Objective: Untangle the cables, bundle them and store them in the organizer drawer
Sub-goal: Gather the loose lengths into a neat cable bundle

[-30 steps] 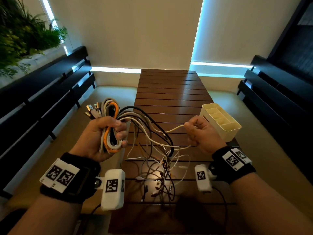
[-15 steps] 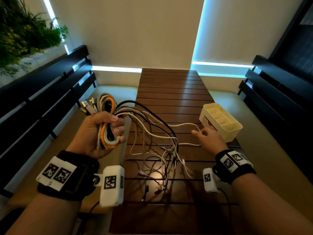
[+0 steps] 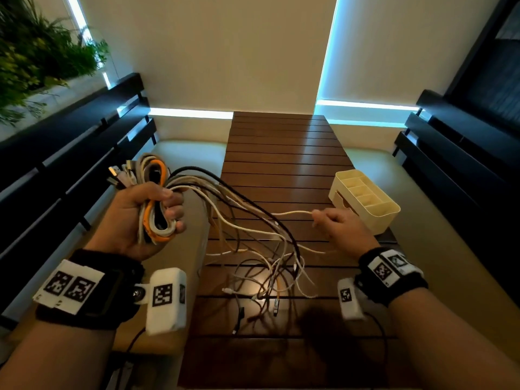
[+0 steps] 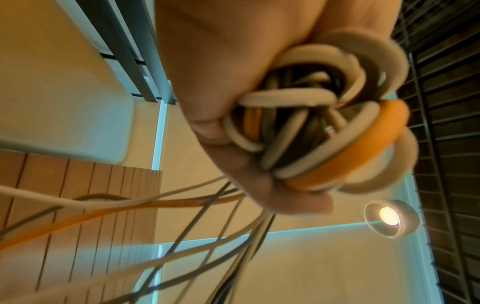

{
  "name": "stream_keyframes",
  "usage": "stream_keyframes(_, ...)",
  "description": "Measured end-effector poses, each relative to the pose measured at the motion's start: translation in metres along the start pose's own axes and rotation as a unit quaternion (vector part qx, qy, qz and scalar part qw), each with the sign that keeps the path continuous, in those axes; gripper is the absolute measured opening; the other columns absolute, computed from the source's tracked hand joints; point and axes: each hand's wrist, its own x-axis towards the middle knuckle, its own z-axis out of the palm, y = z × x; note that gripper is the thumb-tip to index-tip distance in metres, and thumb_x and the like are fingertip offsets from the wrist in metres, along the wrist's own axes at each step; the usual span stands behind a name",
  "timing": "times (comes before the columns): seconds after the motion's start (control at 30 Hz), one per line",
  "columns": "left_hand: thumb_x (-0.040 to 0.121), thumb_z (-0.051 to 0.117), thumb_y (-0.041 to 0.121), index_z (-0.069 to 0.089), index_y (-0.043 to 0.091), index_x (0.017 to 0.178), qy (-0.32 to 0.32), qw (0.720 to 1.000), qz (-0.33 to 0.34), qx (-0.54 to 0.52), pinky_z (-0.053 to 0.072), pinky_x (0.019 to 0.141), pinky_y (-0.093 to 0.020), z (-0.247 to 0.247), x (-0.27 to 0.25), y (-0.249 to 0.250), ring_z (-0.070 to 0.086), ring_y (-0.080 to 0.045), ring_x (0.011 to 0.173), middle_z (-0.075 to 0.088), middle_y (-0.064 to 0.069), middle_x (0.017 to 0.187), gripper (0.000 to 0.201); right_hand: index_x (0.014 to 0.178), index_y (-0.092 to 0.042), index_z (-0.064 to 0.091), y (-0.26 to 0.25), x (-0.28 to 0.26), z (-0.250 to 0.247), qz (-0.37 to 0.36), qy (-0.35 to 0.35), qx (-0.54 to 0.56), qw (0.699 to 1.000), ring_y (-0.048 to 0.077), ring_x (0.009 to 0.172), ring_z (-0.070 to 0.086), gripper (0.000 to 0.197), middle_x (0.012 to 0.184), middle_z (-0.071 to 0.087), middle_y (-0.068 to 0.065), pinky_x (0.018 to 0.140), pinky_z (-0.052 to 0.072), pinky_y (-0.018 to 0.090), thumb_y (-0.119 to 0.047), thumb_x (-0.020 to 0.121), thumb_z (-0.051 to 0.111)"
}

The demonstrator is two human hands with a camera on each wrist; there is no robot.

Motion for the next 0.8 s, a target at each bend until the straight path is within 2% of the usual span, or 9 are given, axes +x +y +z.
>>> stream_keyframes(0.13, 0.075, 0.043, 0.014, 0.048, 0.021, 0.049, 0.015, 1.000, -0.001, 0.013, 0.043, 0.043, -0.022, 0.002, 0.001, -0.005, 0.040, -0.006, 0.045, 0.034, 0.005, 0.057, 0.027, 0.057, -0.018, 0.057, 0.001, 0.016, -0.003, -0.046, 0.107, -0.278, 0.953, 0.014, 0.054, 0.051, 0.063, 0.056, 0.054, -0.001, 0.055, 0.046, 0.032, -0.075, 0.083, 0.051)
stream_keyframes(0.2, 0.068, 0.059, 0.017, 0.047, 0.018, 0.056, 0.005, 1.000, -0.007, 0.000, 0.043, 0.044, -0.023, 0.007, 0.002, -0.009, 0.041, -0.007, 0.045, 0.034, 0.005, 0.058, 0.017, 0.061, -0.019, 0.057, -0.002, 0.019, -0.003, 0.025, 0.132, -0.359, 0.924, 0.015, 0.060, 0.053, 0.074, 0.061, 0.056, -0.001, 0.058, 0.050, 0.032, -0.090, 0.074, 0.039)
stream_keyframes(0.3, 0.044, 0.084, 0.019, 0.042, 0.018, 0.074, -0.025, 0.999, -0.025, -0.018, 0.046, 0.045, -0.025, 0.004, 0.005, -0.014, 0.044, -0.008, 0.046, 0.037, 0.004, 0.059, 0.051, 0.064, -0.020, 0.060, 0.001, 0.021, 0.001, 0.086, 0.128, -0.360, 0.920, 0.015, 0.064, 0.056, 0.083, 0.066, 0.059, -0.001, 0.061, 0.051, 0.032, -0.098, 0.066, 0.031)
stream_keyframes(0.37, 0.044, 0.085, 0.018, 0.043, 0.018, 0.077, -0.035, 0.999, -0.031, -0.012, 0.047, 0.046, -0.027, 0.006, 0.005, -0.018, 0.044, -0.009, 0.047, 0.038, 0.004, 0.059, 0.053, 0.065, -0.020, 0.064, 0.007, 0.021, 0.005, 0.085, 0.108, -0.299, 0.944, 0.015, 0.066, 0.058, 0.078, 0.067, 0.061, -0.001, 0.066, 0.054, 0.036, -0.094, 0.067, 0.037)
stream_keyframes(0.47, 0.057, 0.077, 0.015, 0.046, 0.017, 0.066, -0.044, 0.999, -0.031, -0.002, 0.048, 0.048, -0.028, 0.016, 0.006, -0.028, 0.045, -0.010, 0.048, 0.036, 0.002, 0.063, 0.032, 0.071, -0.017, 0.063, 0.011, 0.017, 0.010, 0.057, 0.067, -0.197, 0.976, 0.020, 0.071, 0.058, 0.055, 0.071, 0.062, 0.004, 0.076, 0.055, 0.045, -0.070, 0.082, 0.057)
stream_keyframes(0.57, 0.058, 0.076, 0.013, 0.041, 0.016, 0.068, -0.058, 0.997, -0.045, -0.001, 0.050, 0.049, -0.031, 0.026, 0.008, -0.036, 0.047, -0.012, 0.048, 0.037, -0.001, 0.062, 0.036, 0.097, -0.019, 0.067, 0.009, 0.013, 0.015, 0.052, 0.023, -0.193, 0.980, 0.017, 0.090, 0.060, 0.036, 0.096, 0.063, 0.000, 0.086, 0.054, 0.040, -0.054, 0.089, 0.063)
stream_keyframes(0.67, 0.069, 0.060, 0.009, 0.045, 0.014, 0.062, -0.054, 0.997, -0.047, 0.022, 0.050, 0.048, -0.030, 0.035, 0.009, -0.038, 0.046, -0.013, 0.047, 0.039, -0.002, 0.060, 0.017, 0.136, -0.023, 0.053, -0.001, 0.006, 0.018, 0.021, 0.024, -0.149, 0.988, 0.014, 0.120, 0.050, 0.053, 0.133, 0.047, -0.004, 0.098, 0.048, 0.035, -0.040, 0.088, 0.069)
stream_keyframes(0.73, 0.072, 0.054, 0.009, 0.047, 0.013, 0.062, -0.047, 0.997, -0.051, 0.032, 0.050, 0.049, -0.030, 0.040, 0.010, -0.039, 0.047, -0.013, 0.047, 0.040, -0.003, 0.059, 0.013, 0.145, -0.027, 0.042, -0.020, -0.003, 0.019, -0.029, 0.027, -0.104, 0.994, 0.009, 0.125, 0.041, 0.066, 0.141, 0.037, -0.009, 0.095, 0.041, 0.024, -0.032, 0.087, 0.072)
stream_keyframes(0.8, 0.072, 0.054, 0.009, 0.044, 0.011, 0.066, -0.044, 0.997, -0.058, 0.037, 0.051, 0.049, -0.030, 0.042, 0.010, -0.040, 0.048, -0.014, 0.047, 0.041, -0.004, 0.060, 0.012, 0.150, -0.033, 0.033, -0.042, -0.010, 0.021, -0.038, -0.018, -0.032, 0.999, 0.008, 0.127, 0.041, 0.075, 0.144, 0.033, -0.012, 0.097, 0.043, 0.025, -0.030, 0.086, 0.073)
